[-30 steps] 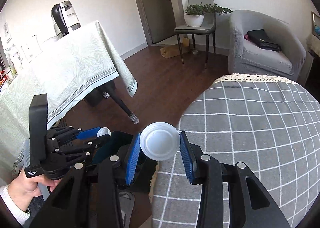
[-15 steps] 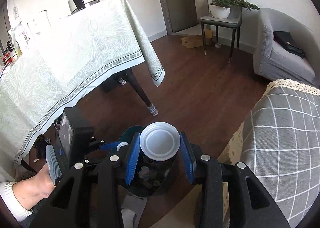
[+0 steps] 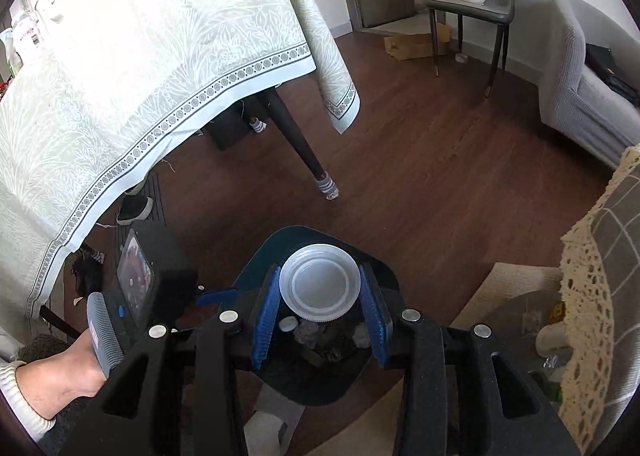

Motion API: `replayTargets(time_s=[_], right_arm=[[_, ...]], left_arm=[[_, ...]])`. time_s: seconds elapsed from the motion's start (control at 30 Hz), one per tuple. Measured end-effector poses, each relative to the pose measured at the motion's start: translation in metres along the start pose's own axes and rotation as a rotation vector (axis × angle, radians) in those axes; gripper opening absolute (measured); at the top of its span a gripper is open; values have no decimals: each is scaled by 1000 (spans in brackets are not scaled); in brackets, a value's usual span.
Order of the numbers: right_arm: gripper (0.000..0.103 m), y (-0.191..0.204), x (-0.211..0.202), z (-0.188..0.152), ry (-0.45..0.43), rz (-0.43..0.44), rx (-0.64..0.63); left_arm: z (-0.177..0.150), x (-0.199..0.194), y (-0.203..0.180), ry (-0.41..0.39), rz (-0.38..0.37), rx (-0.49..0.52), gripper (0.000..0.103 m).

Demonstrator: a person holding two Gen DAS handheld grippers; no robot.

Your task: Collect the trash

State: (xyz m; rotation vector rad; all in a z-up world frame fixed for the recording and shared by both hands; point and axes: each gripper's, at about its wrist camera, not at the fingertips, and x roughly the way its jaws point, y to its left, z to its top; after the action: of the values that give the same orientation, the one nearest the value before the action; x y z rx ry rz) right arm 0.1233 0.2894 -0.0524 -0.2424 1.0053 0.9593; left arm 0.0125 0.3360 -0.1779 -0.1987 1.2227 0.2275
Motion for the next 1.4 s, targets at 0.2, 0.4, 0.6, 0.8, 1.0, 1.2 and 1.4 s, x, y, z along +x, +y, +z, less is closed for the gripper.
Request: replayTargets(time_s=[0.2,0.4,0.6,0.8,1.0,1.2,1.4], right_arm=[[40,2,25,-1,43,-9,6],[40,2,54,-10,96,-15,25],[40,4,80,-18,151,-16,34],[40,6,101,-33,207,-25,45],[40,8,115,-48,243,-32,63],[58,14,122,-58,258,-36,38],[58,22,92,-56,190,-30,8]], left_arm=[[0,-6,12,-25,-9,-26,59],[2,-16,21,-50,-4,-54,66],[7,-35,31,-107,-31,-89,66],[12,-65,30,-196,-38,-79,58],[16,-97,29,-284,-46,-75,48],[17,-125,23,-355,-53,-78,40],[19,-171,11,-441,-57,-64,40]])
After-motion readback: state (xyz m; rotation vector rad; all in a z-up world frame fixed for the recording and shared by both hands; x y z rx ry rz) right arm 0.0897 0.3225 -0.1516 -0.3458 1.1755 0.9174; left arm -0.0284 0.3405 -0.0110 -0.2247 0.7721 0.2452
